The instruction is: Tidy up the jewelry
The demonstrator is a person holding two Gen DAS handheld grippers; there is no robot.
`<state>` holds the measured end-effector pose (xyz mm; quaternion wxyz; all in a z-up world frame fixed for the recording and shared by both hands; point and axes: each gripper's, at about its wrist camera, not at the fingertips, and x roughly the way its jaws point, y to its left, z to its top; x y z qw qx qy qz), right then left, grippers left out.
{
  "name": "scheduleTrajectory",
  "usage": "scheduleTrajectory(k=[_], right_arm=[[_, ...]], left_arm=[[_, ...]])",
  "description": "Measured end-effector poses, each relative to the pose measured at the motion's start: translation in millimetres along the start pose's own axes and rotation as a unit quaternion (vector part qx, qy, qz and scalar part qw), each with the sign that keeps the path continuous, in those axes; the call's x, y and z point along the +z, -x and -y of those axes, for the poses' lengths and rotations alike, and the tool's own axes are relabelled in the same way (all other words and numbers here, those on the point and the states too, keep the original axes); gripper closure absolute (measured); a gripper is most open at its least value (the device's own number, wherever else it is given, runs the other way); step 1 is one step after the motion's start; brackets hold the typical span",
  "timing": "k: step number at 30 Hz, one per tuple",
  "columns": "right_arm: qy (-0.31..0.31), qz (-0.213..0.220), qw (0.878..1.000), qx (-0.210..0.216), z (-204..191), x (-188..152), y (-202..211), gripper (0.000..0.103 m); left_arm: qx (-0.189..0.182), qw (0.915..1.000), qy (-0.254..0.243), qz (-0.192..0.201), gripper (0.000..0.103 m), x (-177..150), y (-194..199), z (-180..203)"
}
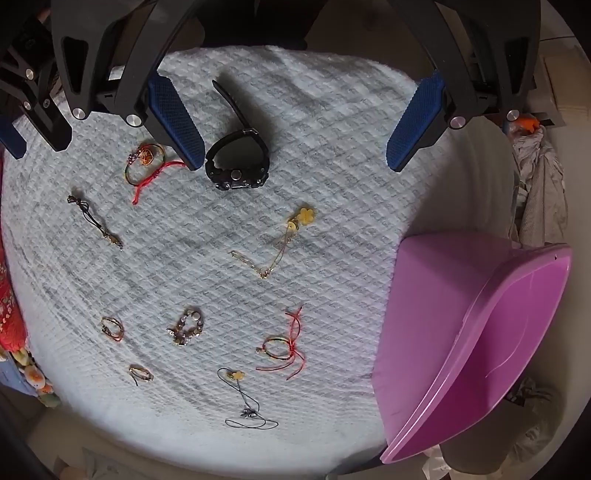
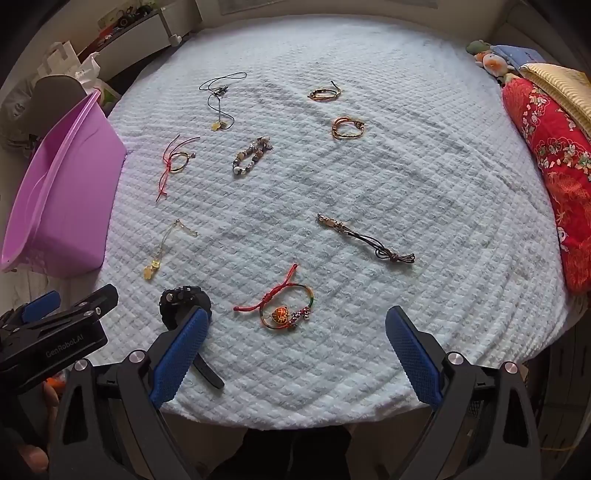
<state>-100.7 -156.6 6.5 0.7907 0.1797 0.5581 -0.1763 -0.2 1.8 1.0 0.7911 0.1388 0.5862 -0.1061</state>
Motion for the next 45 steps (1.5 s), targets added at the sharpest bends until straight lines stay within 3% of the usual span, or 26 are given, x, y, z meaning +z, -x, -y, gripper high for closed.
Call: scheduleTrajectory(k=[45], right_arm=[[0.000, 0.003, 1.000, -0.001, -3.1, 3.5, 0.2, 0.010]], left_arm=[[-0.004, 1.0000, 0.004, 0.001, 0.006, 8.0, 0.0, -0.9]])
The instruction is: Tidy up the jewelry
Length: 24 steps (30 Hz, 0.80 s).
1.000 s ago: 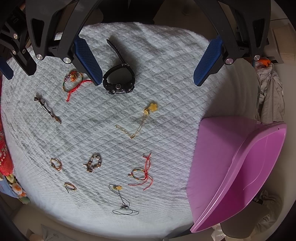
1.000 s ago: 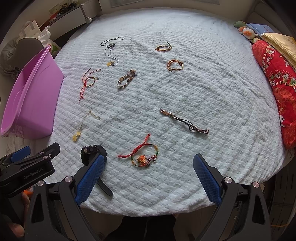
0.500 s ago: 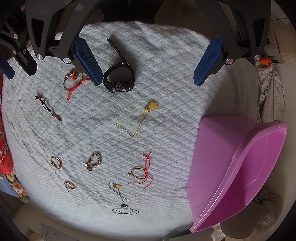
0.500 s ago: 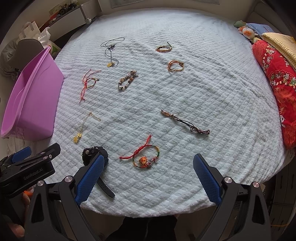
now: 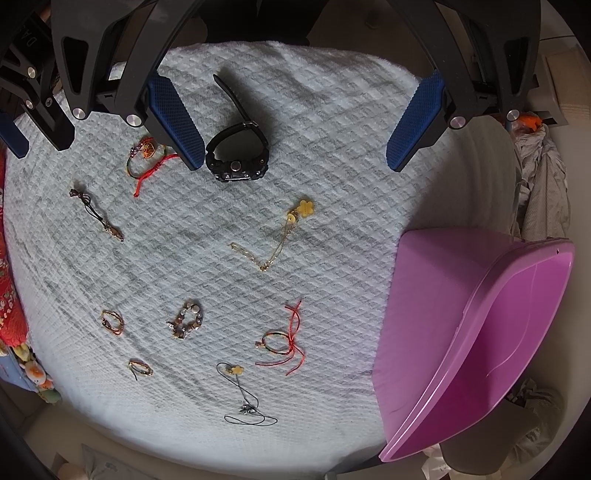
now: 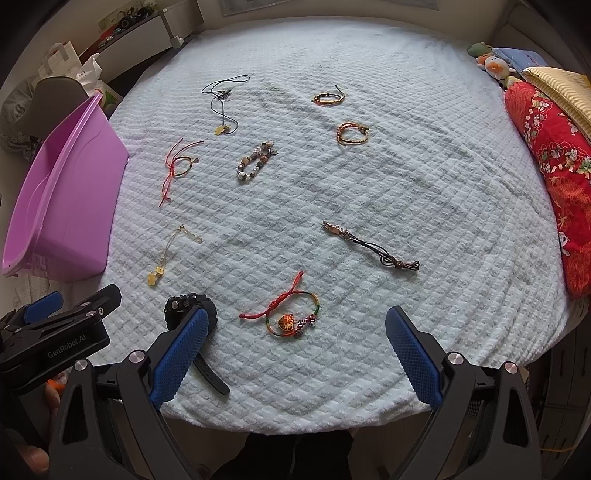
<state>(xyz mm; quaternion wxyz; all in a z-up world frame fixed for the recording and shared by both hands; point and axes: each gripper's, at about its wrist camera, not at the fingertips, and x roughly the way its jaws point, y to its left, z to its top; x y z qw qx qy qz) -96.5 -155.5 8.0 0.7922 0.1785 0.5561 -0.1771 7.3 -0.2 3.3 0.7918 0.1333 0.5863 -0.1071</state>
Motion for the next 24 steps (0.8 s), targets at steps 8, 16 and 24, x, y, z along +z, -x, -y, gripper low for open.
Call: scheduleTrajectory(k=[8, 16, 24], right_arm=[[-0.001, 0.000, 1.000, 0.000, -0.3, 0.6, 0.4, 0.010], [-0.002, 0.001, 1.000, 0.001, 0.2, 0.0, 0.3, 0.010], [-0.002, 0.003, 1.000, 0.001, 1.4, -0.9, 1.5, 0.010]], left_arm=[[0.001, 1.0000, 0.000, 0.001, 0.006, -0.4, 0.1, -0.3], [0.001, 1.0000, 0.000, 0.000, 0.006, 0.1, 0.0, -0.3], [-0.001, 1.0000, 0.000, 0.000, 0.006, 0.8, 0.8, 0.1]])
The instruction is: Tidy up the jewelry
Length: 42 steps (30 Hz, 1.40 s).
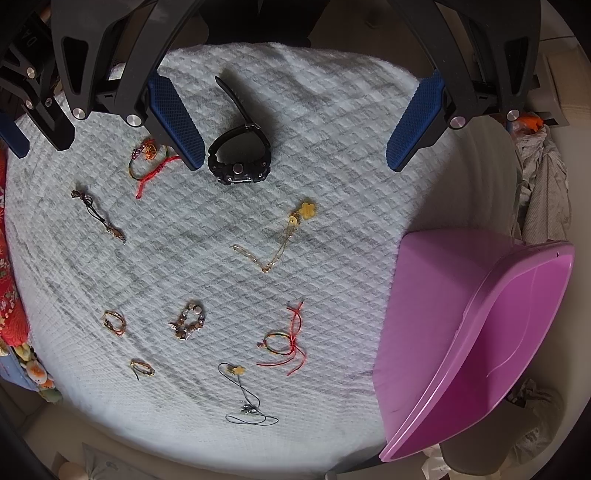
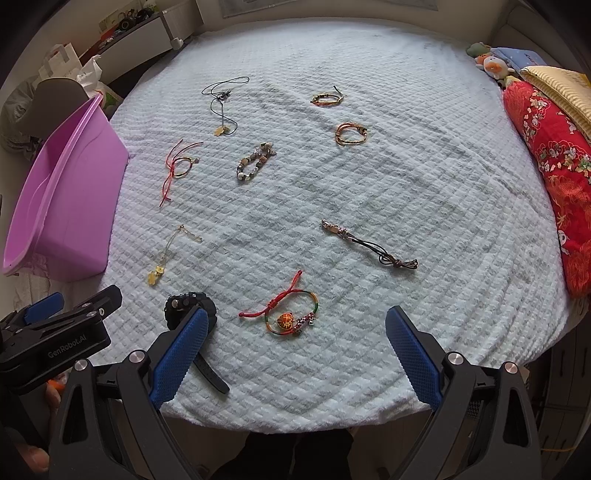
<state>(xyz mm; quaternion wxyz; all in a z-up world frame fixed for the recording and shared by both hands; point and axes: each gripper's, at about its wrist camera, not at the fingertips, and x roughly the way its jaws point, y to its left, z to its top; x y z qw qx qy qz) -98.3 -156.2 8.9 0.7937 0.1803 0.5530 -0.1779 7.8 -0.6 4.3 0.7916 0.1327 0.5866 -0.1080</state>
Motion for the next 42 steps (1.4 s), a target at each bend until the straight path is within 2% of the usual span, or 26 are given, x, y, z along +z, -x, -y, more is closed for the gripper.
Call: scheduleTrajectory(k=[14, 21, 27, 33, 37, 42], right_arm=[[-0.002, 0.002, 1.000, 0.003, 4, -10, 1, 0.010], [-0.004, -0.002, 1.000, 0.002, 14, -29, -7, 0.010], [-0.002, 0.002, 1.000, 0.005, 22, -41, -17, 0.010], [0.020, 0.004, 1.000, 0.020, 27, -48, -46, 0.010], [0.047, 0.003, 0.998, 0.035, 27, -54, -75, 0.010], [0.065, 0.025, 0.997, 0.045, 28, -59, -102, 0.010]], left_arm=[[-0.004, 1.0000, 0.005, 0.006, 0.006, -4, 2, 1], [0.001, 0.9997, 0.011, 0.023, 0.006, -26, -4, -12], [-0.018, 0.9995, -0.003, 0.027, 0.006, -47, -21, -13], [-0.033, 0.9982, 0.008, 0.050, 0.006, -64, -43, -6], [-0.031, 0.9972, 0.024, 0.064, 0.006, -72, -65, 1], [-0.021, 0.9958, 0.025, 0.086, 0.006, -82, -87, 10]])
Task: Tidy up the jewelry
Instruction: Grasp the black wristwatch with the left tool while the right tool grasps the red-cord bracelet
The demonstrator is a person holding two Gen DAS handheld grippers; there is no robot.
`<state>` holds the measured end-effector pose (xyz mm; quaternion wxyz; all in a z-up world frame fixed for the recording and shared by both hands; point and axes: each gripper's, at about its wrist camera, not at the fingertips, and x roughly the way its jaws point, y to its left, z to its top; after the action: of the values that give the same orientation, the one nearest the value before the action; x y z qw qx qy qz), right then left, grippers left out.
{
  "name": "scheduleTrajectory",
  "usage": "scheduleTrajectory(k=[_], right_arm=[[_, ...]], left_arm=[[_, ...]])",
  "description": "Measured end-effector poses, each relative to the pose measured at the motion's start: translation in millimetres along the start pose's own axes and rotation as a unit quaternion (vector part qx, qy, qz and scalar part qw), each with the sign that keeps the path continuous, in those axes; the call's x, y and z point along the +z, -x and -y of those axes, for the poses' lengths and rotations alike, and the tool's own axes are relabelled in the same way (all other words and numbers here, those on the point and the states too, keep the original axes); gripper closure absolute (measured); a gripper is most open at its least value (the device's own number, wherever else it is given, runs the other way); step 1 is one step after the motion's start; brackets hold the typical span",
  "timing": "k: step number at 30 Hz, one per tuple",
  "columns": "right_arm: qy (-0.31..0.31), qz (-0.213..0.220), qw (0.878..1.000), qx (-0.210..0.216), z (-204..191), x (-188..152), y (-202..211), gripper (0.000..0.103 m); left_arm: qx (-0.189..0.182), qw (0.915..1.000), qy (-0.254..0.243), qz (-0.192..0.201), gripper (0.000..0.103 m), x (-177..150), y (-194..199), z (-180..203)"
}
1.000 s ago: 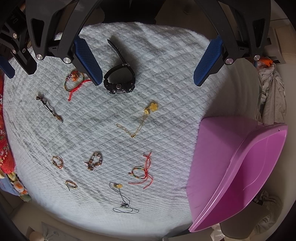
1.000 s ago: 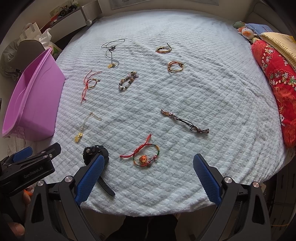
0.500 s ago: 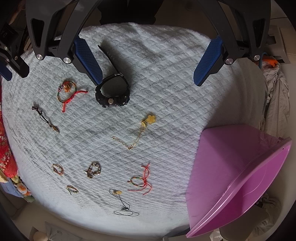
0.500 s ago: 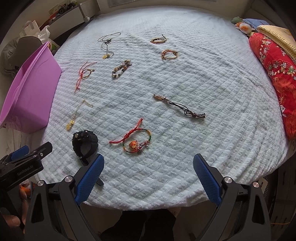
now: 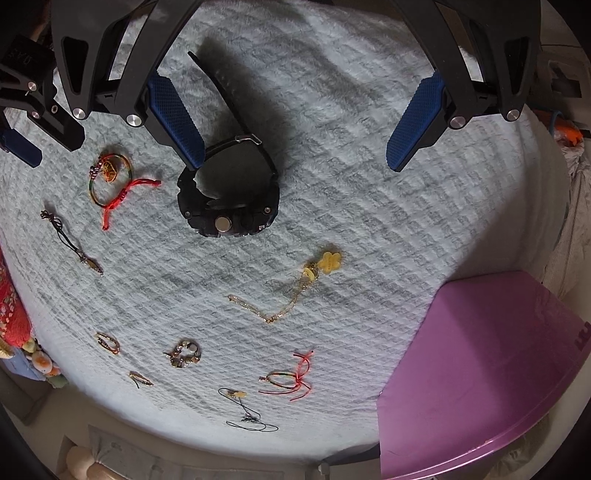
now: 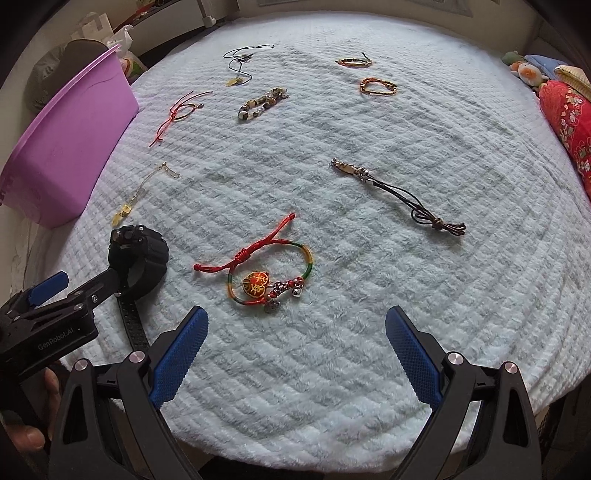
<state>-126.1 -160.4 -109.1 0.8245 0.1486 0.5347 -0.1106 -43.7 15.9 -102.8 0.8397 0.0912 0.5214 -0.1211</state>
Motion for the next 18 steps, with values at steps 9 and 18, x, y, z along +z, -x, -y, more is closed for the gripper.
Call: scheduleTrajectory(k=[9, 18], right_arm=[[0.007, 0.030, 0.999, 0.012, 8, 2, -27, 0.011], [0.033, 0.037, 0.999, 0.002, -9, -1, -43, 0.011]], left_arm=[[-0.024, 0.9990, 0.000, 0.038, 0.006, -3, -21, 2], [-0.044, 0.9976, -0.003, 0.053, 0.006, -3, -32, -3]])
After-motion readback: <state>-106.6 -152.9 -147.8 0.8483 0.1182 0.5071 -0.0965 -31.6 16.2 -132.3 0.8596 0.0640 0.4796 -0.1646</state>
